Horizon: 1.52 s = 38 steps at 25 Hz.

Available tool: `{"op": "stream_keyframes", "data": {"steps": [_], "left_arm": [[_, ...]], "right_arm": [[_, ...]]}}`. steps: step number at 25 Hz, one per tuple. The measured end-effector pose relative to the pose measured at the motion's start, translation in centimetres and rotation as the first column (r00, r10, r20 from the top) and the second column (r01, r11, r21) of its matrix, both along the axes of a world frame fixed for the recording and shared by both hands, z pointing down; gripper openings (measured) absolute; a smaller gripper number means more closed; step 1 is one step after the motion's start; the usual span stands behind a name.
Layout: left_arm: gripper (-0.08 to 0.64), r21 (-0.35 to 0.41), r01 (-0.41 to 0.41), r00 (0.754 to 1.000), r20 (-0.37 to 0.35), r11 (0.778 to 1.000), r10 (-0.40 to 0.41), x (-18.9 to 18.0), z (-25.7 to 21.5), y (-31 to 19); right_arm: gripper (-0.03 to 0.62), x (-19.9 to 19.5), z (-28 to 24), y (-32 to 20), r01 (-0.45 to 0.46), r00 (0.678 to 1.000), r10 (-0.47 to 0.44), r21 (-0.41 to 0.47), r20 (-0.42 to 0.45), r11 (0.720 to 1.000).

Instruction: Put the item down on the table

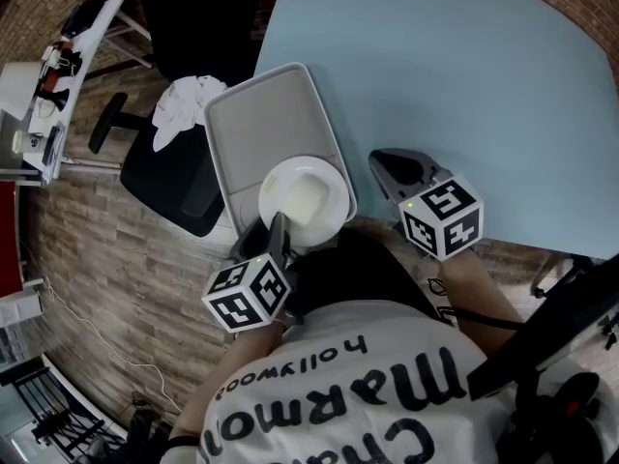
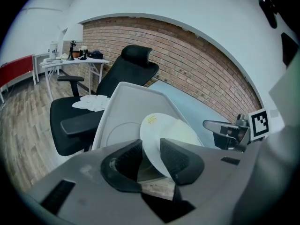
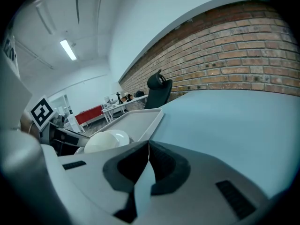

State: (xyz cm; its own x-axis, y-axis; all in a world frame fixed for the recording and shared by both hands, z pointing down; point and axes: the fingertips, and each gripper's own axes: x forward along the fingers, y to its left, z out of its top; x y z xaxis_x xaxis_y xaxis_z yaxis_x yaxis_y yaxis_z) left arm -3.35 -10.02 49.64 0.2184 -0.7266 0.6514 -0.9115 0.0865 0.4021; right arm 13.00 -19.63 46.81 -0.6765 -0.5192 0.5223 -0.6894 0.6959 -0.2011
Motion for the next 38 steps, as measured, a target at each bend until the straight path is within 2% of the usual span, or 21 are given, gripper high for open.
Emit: {"op": "stream_keyframes", "data": {"steps": [4, 9, 13, 15, 25, 34, 36, 38], "left_arm": [[0.101, 0.011, -0.027, 0.999, 0.047, 1.000, 0.026, -0.2, -0.1, -0.4], [0.111, 0.049, -0.059, 0.989, 0.139, 0.997, 0.052, -0.6, -0.4, -0.8], [0.120, 0.083, -0.109, 0.964, 0.252, 0.991, 0.085, -0.7, -0.7, -1.1], [0.120, 0.078, -0.129, 0.954, 0.281, 0.988, 0.103, -0.8, -0.4, -1.2], [0.120, 0.068, -0.173, 0.948, 0.282, 0.983, 0.148, 0.2, 0.1, -1.4], [0.124, 0.094, -0.202, 0.918, 0.366, 0.975, 0.155, 0.4, -0.5, -1.7], [0.129, 0.114, -0.175, 0.925, 0.358, 0.978, 0.124, 0.0, -0.7, -1.7], [0.129, 0.132, -0.112, 0.948, 0.310, 0.985, 0.067, -0.6, -0.9, -1.7]], "right_arm": [[0.011, 0.0, 0.0, 0.0, 0.001, 1.000, -0.001, -0.002, 0.000, 1.000], [0.011, 0.1, 0.1, 0.1, 0.002, 1.000, -0.002, -0.001, -0.001, 1.000], [0.011, 0.1, 0.1, 0.2, 0.003, 1.000, -0.004, -0.006, -0.004, 1.000], [0.011, 0.2, 0.1, 0.2, 0.000, 1.000, 0.000, -0.008, -0.005, 1.000], [0.011, 0.5, 0.3, 0.3, -0.006, 1.000, 0.006, -0.008, -0.008, 1.000], [0.011, 0.5, 0.6, 0.4, 0.007, 0.999, -0.007, -0.001, -0.031, 1.000], [0.011, 0.5, 0.7, 0.4, 0.007, 0.999, -0.007, 0.004, -0.033, 1.000], [0.011, 0.6, 0.6, 0.3, 0.005, 1.000, -0.005, 0.011, -0.029, 1.000]]}}
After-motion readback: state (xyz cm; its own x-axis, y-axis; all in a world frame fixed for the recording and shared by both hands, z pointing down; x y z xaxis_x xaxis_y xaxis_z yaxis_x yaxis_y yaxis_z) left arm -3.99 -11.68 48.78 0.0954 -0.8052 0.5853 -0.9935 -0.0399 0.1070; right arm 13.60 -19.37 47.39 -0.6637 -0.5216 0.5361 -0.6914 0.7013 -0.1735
